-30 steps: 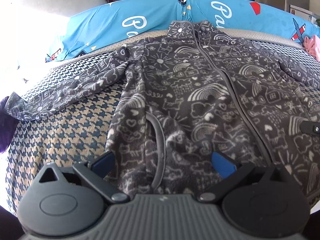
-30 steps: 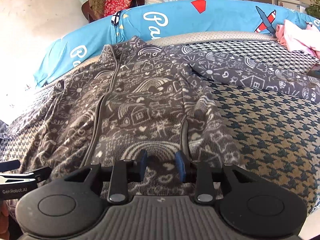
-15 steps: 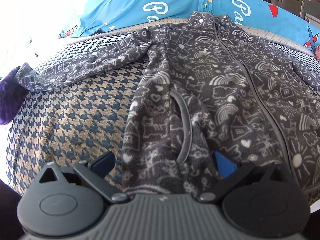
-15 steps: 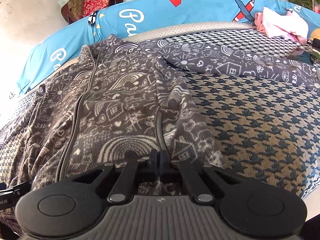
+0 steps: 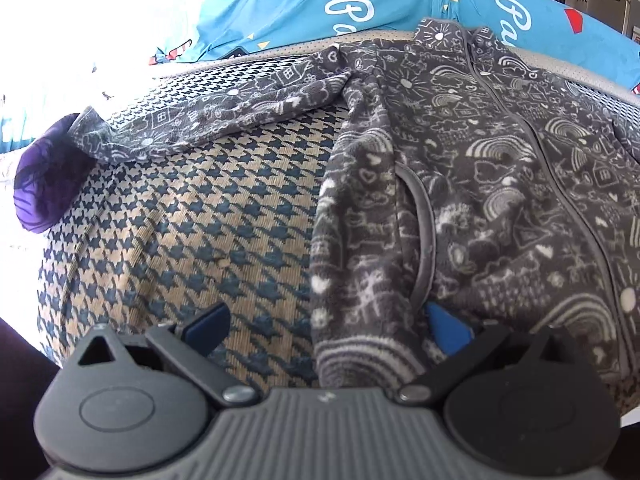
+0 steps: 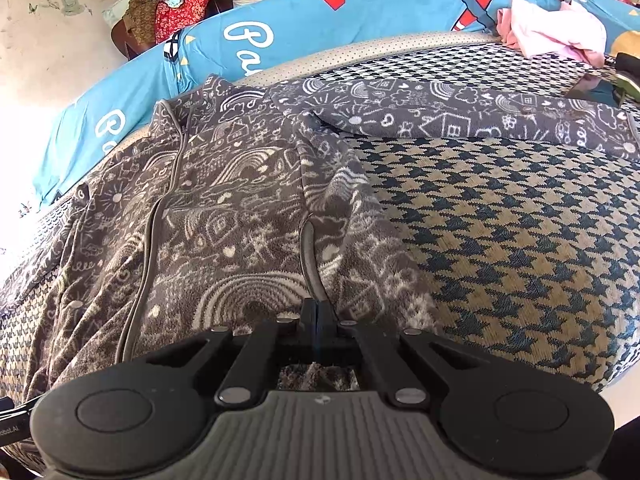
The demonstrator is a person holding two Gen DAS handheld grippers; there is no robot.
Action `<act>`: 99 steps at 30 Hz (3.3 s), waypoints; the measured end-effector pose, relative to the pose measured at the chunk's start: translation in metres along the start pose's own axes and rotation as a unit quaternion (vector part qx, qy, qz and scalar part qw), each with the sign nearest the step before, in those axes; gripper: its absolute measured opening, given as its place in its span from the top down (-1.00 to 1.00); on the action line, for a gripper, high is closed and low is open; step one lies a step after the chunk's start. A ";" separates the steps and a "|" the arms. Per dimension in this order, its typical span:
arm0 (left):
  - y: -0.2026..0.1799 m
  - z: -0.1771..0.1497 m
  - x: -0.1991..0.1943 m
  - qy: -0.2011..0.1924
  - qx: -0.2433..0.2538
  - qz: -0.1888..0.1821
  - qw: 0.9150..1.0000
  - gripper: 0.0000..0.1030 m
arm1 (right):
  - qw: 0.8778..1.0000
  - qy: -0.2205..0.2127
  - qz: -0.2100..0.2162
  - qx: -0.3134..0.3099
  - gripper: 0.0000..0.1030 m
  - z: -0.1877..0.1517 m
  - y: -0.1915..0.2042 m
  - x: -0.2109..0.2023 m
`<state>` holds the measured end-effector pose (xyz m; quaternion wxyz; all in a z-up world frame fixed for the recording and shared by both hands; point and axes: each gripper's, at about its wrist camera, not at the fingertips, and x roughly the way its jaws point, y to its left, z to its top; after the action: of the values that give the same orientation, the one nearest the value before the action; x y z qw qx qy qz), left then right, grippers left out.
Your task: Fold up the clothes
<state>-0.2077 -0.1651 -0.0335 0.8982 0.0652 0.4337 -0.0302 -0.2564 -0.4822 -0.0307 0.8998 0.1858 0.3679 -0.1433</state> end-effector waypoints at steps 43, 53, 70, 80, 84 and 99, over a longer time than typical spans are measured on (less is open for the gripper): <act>-0.019 -0.007 -0.017 -0.024 0.024 0.042 0.999 -1.00 | 0.998 0.000 -0.042 0.051 0.88 0.000 -0.006 -0.002; -0.043 -0.003 -0.033 -0.033 0.015 -0.004 0.999 -1.00 | 0.997 -0.008 -0.045 0.065 0.86 -0.002 -0.005 -0.003; -0.071 -0.003 -0.014 0.000 0.026 -0.037 0.999 -1.00 | 0.998 -0.010 -0.036 0.058 0.89 -0.003 -0.010 -0.004; -0.067 -0.004 -0.011 0.013 0.013 -0.042 0.999 -1.00 | 0.998 -0.010 -0.035 0.060 0.88 -0.003 -0.010 -0.003; -0.067 -0.004 -0.011 0.016 0.015 -0.043 0.999 -1.00 | 0.997 -0.008 -0.035 0.063 0.88 -0.002 -0.010 -0.003; -0.068 -0.005 -0.010 0.010 0.023 -0.040 0.999 -1.00 | 0.997 -0.011 -0.042 0.067 0.88 -0.003 -0.009 -0.002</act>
<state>-0.2253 -0.2318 -0.0348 0.8902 0.0691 0.4440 -0.0754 -0.2637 -0.4882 -0.0331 0.8826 0.2286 0.3547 -0.2071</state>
